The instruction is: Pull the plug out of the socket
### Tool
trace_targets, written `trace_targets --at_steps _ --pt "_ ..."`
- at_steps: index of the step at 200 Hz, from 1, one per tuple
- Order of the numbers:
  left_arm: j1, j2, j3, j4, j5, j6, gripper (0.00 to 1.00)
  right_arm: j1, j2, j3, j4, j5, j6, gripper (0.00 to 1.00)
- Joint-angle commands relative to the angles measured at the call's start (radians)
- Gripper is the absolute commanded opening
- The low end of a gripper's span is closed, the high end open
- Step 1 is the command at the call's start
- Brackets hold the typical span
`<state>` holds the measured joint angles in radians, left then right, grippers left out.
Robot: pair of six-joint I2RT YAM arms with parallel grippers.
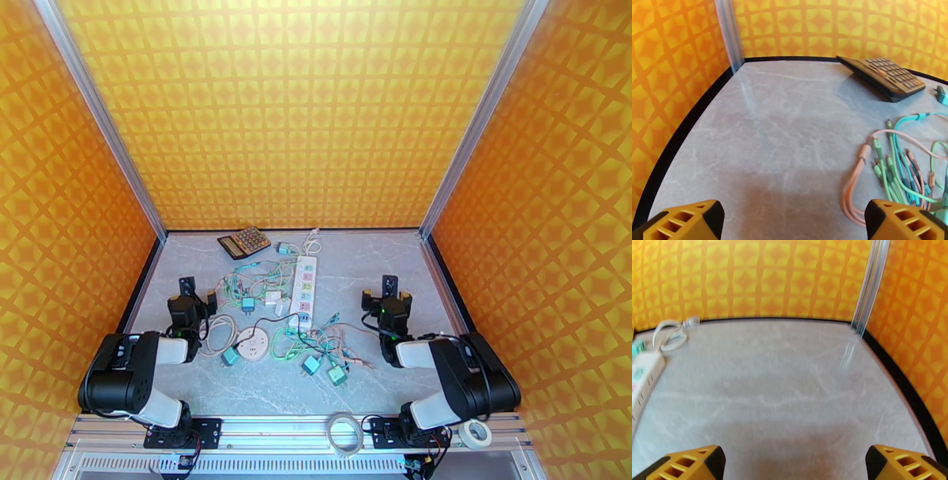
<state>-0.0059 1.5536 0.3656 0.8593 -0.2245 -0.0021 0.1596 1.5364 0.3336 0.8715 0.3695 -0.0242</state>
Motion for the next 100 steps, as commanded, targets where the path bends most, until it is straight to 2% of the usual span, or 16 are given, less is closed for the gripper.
trace_targets --at_steps 1,15,100 --pt "0.011 0.006 -0.006 0.095 0.035 0.015 0.99 -0.012 -0.01 0.028 0.037 -0.014 0.004 0.98" --pt "0.012 -0.005 0.0 0.061 0.033 0.008 0.99 -0.012 -0.009 0.032 0.03 0.019 0.019 0.99" --pt "0.011 0.0 -0.002 0.076 0.034 0.011 0.99 -0.012 -0.011 0.03 0.032 0.015 0.017 0.99"
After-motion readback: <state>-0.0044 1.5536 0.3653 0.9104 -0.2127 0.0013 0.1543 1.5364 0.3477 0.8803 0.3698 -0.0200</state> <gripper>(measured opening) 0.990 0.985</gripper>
